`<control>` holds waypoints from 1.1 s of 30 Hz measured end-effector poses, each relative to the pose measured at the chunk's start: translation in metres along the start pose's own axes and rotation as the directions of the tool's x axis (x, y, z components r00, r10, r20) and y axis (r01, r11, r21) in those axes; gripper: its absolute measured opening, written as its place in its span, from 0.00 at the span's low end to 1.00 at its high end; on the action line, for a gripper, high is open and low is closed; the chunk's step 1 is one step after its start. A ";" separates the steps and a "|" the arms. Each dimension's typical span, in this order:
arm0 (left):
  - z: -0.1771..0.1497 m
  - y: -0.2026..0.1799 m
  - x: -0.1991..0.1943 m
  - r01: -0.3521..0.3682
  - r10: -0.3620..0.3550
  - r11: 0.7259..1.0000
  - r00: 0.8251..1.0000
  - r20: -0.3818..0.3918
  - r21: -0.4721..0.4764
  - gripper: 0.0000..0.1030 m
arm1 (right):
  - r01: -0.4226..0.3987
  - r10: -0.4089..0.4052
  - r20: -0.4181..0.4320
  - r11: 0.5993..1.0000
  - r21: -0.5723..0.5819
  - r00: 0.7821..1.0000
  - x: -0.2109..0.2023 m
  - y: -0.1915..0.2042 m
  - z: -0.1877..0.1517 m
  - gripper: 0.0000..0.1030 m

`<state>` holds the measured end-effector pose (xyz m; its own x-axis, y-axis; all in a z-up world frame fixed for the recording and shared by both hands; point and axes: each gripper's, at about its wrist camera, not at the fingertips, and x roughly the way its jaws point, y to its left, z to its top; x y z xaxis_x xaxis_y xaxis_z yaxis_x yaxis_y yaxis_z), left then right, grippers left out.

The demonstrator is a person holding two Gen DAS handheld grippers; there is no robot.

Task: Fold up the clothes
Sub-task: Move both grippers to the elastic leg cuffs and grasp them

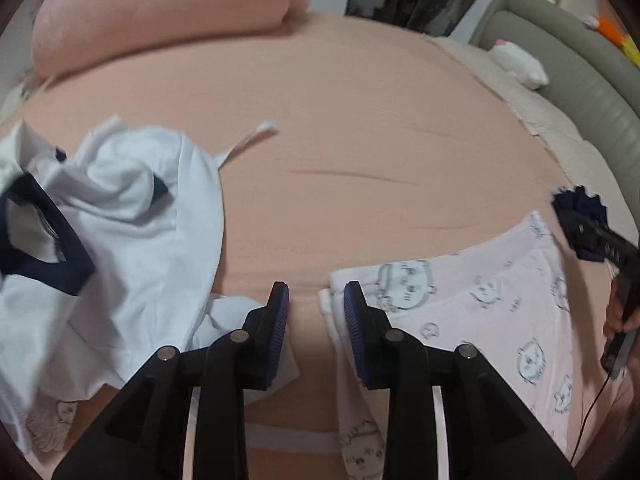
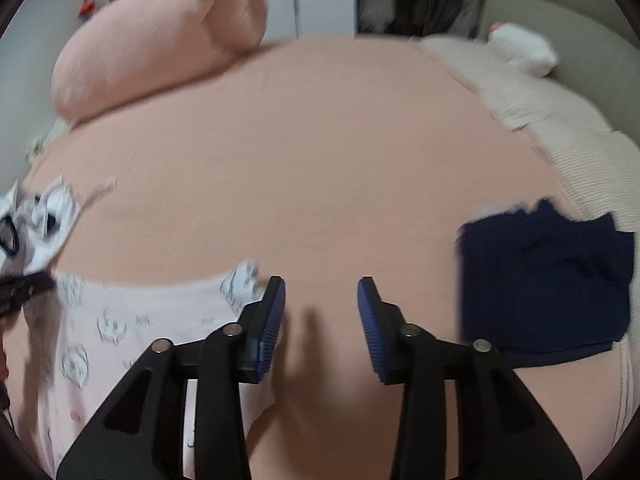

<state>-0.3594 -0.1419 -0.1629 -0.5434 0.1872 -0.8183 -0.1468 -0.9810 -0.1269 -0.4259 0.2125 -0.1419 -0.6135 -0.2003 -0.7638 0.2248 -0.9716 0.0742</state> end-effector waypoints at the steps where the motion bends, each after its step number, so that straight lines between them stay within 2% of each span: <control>1: -0.001 -0.006 -0.003 0.014 -0.014 1.000 1.000 0.008 0.023 0.30 | -0.024 0.024 0.004 1.000 0.001 1.000 -0.002 0.003 0.001 0.38; 4: -0.006 -0.030 0.002 0.089 -0.087 0.990 0.996 -0.021 0.108 0.30 | -0.117 0.114 -0.066 0.992 -0.056 0.991 0.000 0.022 -0.004 0.38; 6: -0.011 -0.042 0.021 0.054 -0.039 0.985 0.995 -0.093 0.165 0.30 | -0.134 0.115 -0.140 0.982 -0.135 0.983 0.008 0.041 -0.013 0.36; 7: -0.014 -0.043 0.029 0.026 -0.005 0.984 0.993 -0.120 0.176 0.30 | -0.110 0.081 -0.172 0.980 -0.165 0.982 0.016 0.046 -0.019 0.35; 8: -0.014 -0.039 0.032 0.023 -0.002 0.987 0.991 -0.131 0.158 0.29 | -0.076 0.040 -0.197 0.981 -0.179 0.980 0.024 0.045 -0.023 0.35; 9: -0.013 -0.030 0.027 0.036 -0.021 0.994 0.991 -0.132 0.107 0.28 | -0.066 0.035 -0.207 0.987 -0.149 0.978 0.026 0.039 -0.025 0.36; 12: -0.017 -0.017 -0.005 0.068 -0.067 0.998 0.991 -0.117 0.003 0.27 | -0.117 0.114 -0.196 0.993 -0.008 0.974 0.012 0.017 -0.026 0.36; 15: -0.049 -0.028 -0.041 0.143 -0.150 0.988 0.982 -0.114 -0.062 0.27 | -0.226 0.222 -0.201 0.974 0.003 0.954 -0.023 0.023 -0.042 0.36; 17: -0.074 -0.036 -0.050 0.158 -0.175 0.980 0.973 -0.151 -0.122 0.27 | -0.271 0.265 -0.216 0.963 0.003 0.940 -0.047 0.030 -0.066 0.36; 20: -0.127 -0.041 -0.066 0.204 -0.257 0.945 0.947 -0.194 -0.257 0.27 | -0.316 0.314 -0.273 0.948 0.038 0.909 -0.080 0.054 -0.118 0.36; 23: -0.166 -0.040 -0.077 0.263 -0.341 0.899 0.922 -0.182 -0.349 0.27 | -0.344 0.354 -0.315 0.935 0.089 0.881 -0.100 0.061 -0.165 0.36; 25: -0.187 -0.041 -0.084 0.302 -0.388 0.870 0.907 -0.164 -0.391 0.27 | -0.364 0.376 -0.316 0.926 0.099 0.871 -0.115 0.079 -0.189 0.36; 28: -0.208 -0.042 -0.089 0.327 -0.421 0.849 0.893 -0.158 -0.416 0.27 | -0.350 0.360 -0.314 0.932 0.089 0.879 -0.127 0.099 -0.216 0.36; 29: -0.212 -0.044 -0.089 0.329 -0.424 0.848 0.892 -0.158 -0.415 0.24 | -0.348 0.359 -0.312 0.933 0.092 0.880 -0.128 0.103 -0.222 0.36; 30: -0.214 -0.046 -0.091 0.325 -0.414 0.855 0.897 -0.155 -0.404 0.09 | -0.342 0.354 -0.311 0.935 0.096 0.882 -0.131 0.103 -0.227 0.36; 31: -0.214 -0.048 -0.093 0.318 -0.400 0.864 0.904 -0.148 -0.390 0.01 | -0.325 0.339 -0.314 0.941 0.100 0.887 -0.134 0.103 -0.233 0.36; 33: -0.210 -0.051 -0.104 0.303 -0.372 0.874 0.920 -0.122 -0.379 0.01 | -0.290 0.307 -0.319 0.952 0.101 0.897 -0.143 0.099 -0.243 0.36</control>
<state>-0.1220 -0.1226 -0.1888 -0.3444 0.5305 -0.7746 0.0205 -0.8206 -0.5711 -0.1322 0.1757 -0.1815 -0.2396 -0.4373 -0.8668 0.3155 -0.8794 0.3564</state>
